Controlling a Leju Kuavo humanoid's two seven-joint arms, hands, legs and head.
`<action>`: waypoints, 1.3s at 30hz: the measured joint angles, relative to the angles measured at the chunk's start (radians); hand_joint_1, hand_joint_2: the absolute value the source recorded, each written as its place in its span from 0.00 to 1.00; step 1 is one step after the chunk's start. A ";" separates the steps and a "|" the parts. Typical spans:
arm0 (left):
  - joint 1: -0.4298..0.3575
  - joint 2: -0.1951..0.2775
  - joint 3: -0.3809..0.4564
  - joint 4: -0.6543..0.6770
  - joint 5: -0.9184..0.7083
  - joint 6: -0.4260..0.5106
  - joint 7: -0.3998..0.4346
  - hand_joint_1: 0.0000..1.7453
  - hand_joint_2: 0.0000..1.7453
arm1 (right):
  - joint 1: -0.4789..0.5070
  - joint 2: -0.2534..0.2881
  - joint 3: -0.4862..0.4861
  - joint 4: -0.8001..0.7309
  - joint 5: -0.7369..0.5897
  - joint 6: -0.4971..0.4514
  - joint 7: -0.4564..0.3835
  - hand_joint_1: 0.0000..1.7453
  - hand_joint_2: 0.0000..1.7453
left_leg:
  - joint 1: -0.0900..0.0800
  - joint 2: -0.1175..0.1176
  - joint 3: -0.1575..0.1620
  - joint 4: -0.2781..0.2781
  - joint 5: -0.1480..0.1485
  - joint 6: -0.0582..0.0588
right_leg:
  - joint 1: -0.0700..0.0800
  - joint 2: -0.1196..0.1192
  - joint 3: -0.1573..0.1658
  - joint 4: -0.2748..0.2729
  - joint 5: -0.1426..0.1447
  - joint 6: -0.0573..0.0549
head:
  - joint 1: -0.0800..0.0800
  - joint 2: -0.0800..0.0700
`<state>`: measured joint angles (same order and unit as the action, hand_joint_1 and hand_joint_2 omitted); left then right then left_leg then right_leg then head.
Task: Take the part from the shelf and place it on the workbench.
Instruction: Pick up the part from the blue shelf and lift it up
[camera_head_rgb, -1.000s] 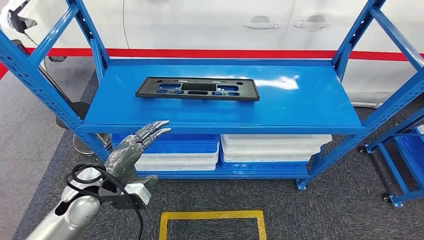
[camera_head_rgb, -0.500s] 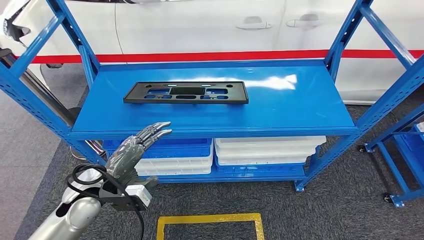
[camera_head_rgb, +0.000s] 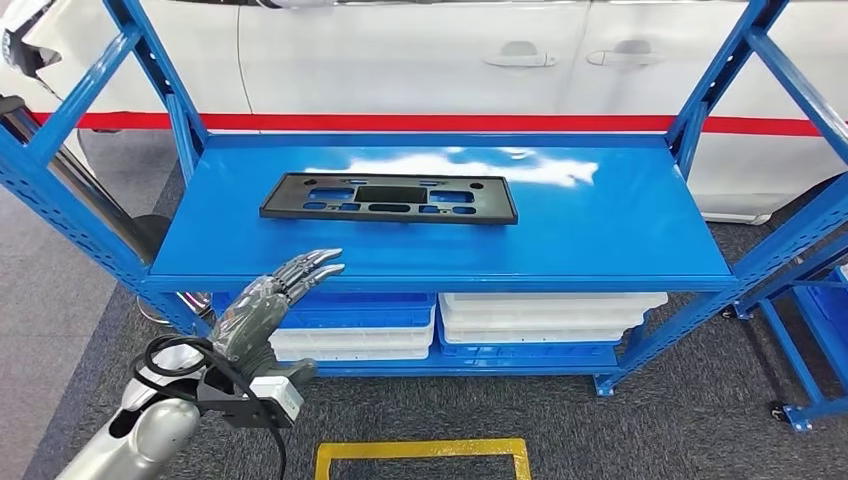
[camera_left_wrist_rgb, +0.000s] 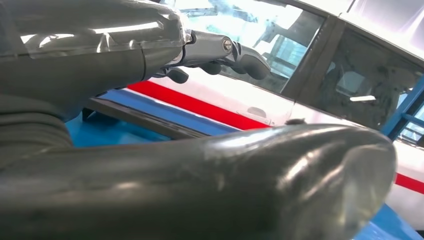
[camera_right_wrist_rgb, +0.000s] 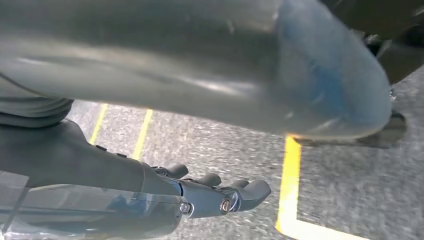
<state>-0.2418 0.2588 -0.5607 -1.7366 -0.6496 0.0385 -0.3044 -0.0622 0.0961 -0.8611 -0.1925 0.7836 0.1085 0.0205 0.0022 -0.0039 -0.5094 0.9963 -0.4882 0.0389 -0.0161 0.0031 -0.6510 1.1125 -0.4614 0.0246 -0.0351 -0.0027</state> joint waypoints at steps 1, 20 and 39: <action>0.000 0.000 0.000 0.000 0.000 0.000 0.000 0.00 0.00 | 0.000 0.000 0.000 0.000 0.000 0.000 0.000 0.00 0.00 | 0.000 0.000 0.007 0.001 -0.007 -0.005 | 0.003 -0.002 0.018 -0.052 0.014 -0.003 | 0.000 0.000; 0.009 0.005 -0.003 -0.009 -0.006 0.000 -0.002 0.00 0.00 | -0.003 0.007 -0.001 0.003 0.000 0.001 0.001 0.00 0.00 | -0.011 -0.002 -0.086 0.023 0.042 -0.010 | 0.012 0.003 0.136 -0.094 -0.056 -0.030 | -0.001 0.000; 0.007 0.005 -0.016 -0.017 -0.010 0.001 -0.004 0.00 0.00 | 0.000 0.000 -0.002 0.003 0.002 0.000 0.000 0.00 0.00 | 0.004 -0.001 -0.008 0.101 -0.079 -0.050 | 0.002 -0.003 0.048 -0.083 0.003 -0.051 | -0.001 0.000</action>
<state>-0.2351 0.2636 -0.5768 -1.7532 -0.6600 0.0395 -0.3087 -0.0626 0.0966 -0.8633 -0.1900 0.7858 0.1090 0.0210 0.0059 -0.0050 -0.5178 1.0971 -0.5676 -0.0114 -0.0143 -0.0004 -0.6032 1.0293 -0.4587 -0.0260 -0.0360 -0.0027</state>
